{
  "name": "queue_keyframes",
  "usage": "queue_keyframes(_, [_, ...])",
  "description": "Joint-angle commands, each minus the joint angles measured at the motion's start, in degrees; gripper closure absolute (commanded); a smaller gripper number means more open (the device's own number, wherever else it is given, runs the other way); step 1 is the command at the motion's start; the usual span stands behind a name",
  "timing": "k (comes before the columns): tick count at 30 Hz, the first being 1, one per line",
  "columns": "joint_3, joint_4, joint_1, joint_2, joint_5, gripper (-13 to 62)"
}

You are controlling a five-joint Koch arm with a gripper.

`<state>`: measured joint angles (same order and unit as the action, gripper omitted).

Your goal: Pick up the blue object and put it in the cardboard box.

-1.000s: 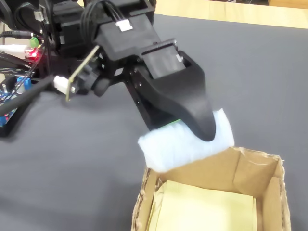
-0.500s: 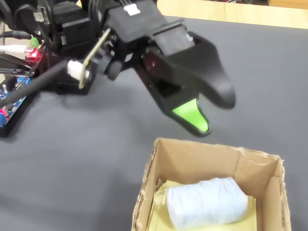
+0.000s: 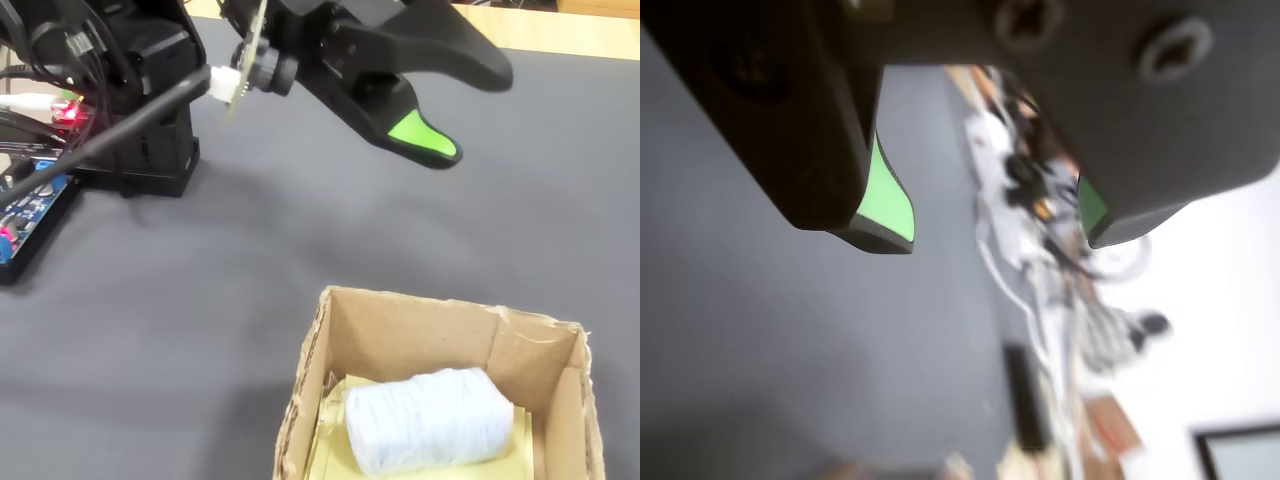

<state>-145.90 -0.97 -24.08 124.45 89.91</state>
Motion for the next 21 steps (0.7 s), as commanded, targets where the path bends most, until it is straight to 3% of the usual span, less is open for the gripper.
queue_keyframes(1, [0.62,2.64,2.46,2.64,2.99,17.0])
queue_keyframes(12, [-12.13,4.39,14.24,8.88,3.60,16.9])
queue_keyframes(21, [-22.85,8.44,17.05,11.07,9.05,16.1])
